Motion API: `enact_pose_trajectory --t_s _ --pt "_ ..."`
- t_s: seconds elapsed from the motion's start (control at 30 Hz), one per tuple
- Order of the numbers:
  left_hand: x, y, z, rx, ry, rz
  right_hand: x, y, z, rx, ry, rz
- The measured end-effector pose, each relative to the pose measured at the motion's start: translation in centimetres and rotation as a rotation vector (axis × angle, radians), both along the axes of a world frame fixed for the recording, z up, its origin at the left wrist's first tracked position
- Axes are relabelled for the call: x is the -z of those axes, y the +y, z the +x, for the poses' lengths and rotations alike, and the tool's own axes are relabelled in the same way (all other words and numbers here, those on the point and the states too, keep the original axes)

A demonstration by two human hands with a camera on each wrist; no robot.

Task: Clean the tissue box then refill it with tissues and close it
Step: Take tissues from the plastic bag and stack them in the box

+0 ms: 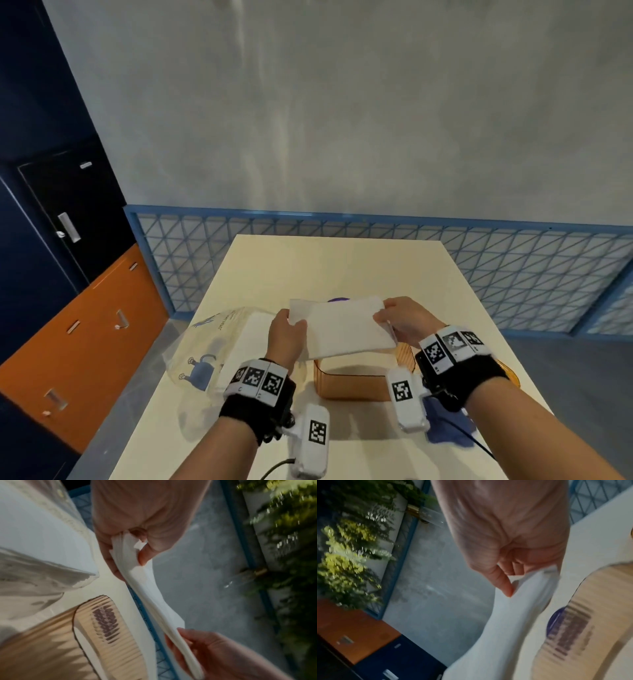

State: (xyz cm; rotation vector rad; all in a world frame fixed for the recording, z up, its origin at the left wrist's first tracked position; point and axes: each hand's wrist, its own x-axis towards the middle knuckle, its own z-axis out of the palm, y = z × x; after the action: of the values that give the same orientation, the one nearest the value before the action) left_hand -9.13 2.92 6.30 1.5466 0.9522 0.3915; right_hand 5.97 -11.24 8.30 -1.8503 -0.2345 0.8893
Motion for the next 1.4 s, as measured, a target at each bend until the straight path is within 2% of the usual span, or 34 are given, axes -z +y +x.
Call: enact_pose_trajectory --t_s 0.17,0.27,0.43,0.67,0.73,0.87,0.9,0.97,1.0,1.13,1.27,1.33,1.4 --pt "2.5 -0.9 3.0 0.149 0.275 0.294 2.1 -0.9 0.9 0.045 -0.359 -0.419" --pt "3.8 -1.5 3.9 0.251 0.456 0.440 3.9 -1.0 1.0 0.013 -0.444 -0.573" --pt "4.7 -2.0 4.5 0.420 0.699 0.848 5.7 -0.5 0.9 -0.089 -0.483 -0.704" --pt "6.9 -2.1 5.5 0.503 0.818 1.032 7.6 0.0 0.6 -0.248 -0.595 -0.799" --pt "6.7 -2.8 5.6 0.468 0.792 1.068 7.8 0.1 0.3 -0.270 -0.643 -0.793" --pt "7.8 -3.5 6.2 0.535 0.608 1.116 7.7 0.1 -0.7 -0.351 -0.945 -0.767" --pt "7.9 -3.7 6.4 0.589 0.609 1.023 7.8 0.3 -0.7 -0.412 -0.957 -0.764" --pt "8.6 -3.7 7.4 0.586 0.731 0.873 8.3 0.5 -0.3 -0.554 -0.880 -0.788" --pt "9.2 -3.4 7.9 0.612 0.760 0.854 8.4 0.7 -0.1 -0.626 -0.819 -0.828" --pt "9.1 -2.6 8.7 0.814 0.867 0.763 8.8 1.0 0.6 -0.850 -0.665 -0.979" --pt "9.6 -2.5 8.7 0.878 0.897 0.775 9.4 1.1 1.3 -0.927 -0.624 -1.029" --pt "9.6 -2.4 8.8 0.874 0.892 0.784 9.3 1.2 1.2 -0.941 -0.661 -1.050" --pt "8.7 -2.4 8.8 0.815 0.788 0.807 8.9 0.8 1.5 -0.859 -0.729 -0.962"
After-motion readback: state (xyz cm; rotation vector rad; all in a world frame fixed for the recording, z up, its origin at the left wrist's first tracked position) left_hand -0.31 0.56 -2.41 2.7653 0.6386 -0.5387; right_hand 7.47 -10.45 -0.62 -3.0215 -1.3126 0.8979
